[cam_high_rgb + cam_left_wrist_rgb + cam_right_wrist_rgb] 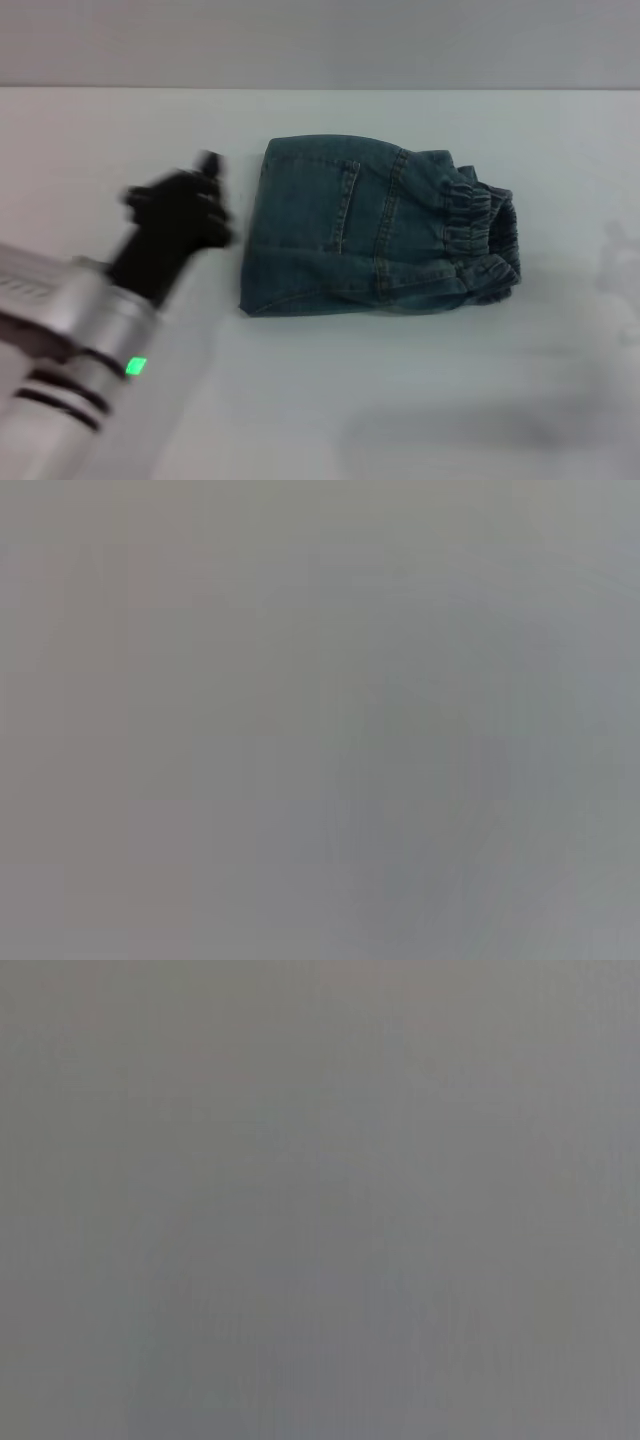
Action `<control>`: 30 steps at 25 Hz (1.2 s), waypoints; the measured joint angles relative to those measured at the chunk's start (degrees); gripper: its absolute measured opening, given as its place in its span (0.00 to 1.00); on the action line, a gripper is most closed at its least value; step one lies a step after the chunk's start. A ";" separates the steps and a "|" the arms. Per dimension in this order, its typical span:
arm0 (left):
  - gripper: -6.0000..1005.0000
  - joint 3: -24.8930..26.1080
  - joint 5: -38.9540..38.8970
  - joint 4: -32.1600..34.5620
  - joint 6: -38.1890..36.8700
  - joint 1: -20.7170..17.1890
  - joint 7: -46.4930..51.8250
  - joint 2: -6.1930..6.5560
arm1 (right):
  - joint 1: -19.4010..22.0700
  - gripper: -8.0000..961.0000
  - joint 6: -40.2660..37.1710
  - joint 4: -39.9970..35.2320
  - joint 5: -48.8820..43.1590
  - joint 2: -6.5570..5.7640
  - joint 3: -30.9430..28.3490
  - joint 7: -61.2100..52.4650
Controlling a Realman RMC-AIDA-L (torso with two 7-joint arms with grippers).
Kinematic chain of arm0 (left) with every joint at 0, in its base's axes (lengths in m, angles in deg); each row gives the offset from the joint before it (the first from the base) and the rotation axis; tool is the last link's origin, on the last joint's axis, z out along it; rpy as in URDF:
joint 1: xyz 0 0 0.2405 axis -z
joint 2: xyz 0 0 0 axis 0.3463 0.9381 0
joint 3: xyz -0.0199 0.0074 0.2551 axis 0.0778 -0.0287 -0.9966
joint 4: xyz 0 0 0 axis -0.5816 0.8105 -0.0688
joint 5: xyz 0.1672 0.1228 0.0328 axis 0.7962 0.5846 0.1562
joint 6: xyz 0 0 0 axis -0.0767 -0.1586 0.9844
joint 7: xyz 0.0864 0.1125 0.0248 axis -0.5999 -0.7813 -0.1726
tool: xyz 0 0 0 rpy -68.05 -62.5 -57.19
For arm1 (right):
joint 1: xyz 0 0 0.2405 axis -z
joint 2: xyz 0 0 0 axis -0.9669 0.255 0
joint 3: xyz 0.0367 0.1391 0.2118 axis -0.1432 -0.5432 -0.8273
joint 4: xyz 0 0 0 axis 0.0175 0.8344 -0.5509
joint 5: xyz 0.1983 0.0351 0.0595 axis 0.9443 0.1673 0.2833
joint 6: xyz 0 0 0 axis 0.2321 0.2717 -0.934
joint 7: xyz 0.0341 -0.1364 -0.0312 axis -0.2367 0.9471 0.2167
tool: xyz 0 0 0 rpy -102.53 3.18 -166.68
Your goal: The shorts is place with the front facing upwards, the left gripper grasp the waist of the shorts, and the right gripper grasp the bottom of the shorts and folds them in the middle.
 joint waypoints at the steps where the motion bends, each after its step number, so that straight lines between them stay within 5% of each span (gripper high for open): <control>1: 0.01 0.84 -0.03 0.99 -1.73 -0.29 0.06 -0.02 | 0.12 0.01 -0.98 0.02 0.09 0.06 -0.02 0.03; 6: 0.01 6.50 -0.35 5.13 -4.23 -2.27 2.87 -0.33 | -0.16 0.04 -3.60 -1.47 2.65 0.15 0.37 -0.39; 10: 0.14 7.02 -0.31 7.78 -4.70 -2.28 3.54 -0.34 | -0.59 0.09 -3.91 -3.15 3.41 0.20 0.54 -1.08; 15: 0.35 6.67 -0.23 10.11 -5.71 -2.08 3.89 -0.47 | -0.34 0.31 -4.22 -3.31 8.38 0.33 2.43 -1.76; 18: 0.45 6.81 -0.25 11.00 -6.22 -2.00 5.78 -0.55 | -0.18 0.54 -4.22 -3.36 10.41 0.25 3.35 -1.83; 30: 0.77 6.67 -0.23 14.22 -12.29 -2.33 7.32 -0.53 | -0.02 0.75 -4.86 -3.91 10.60 0.02 4.84 -1.47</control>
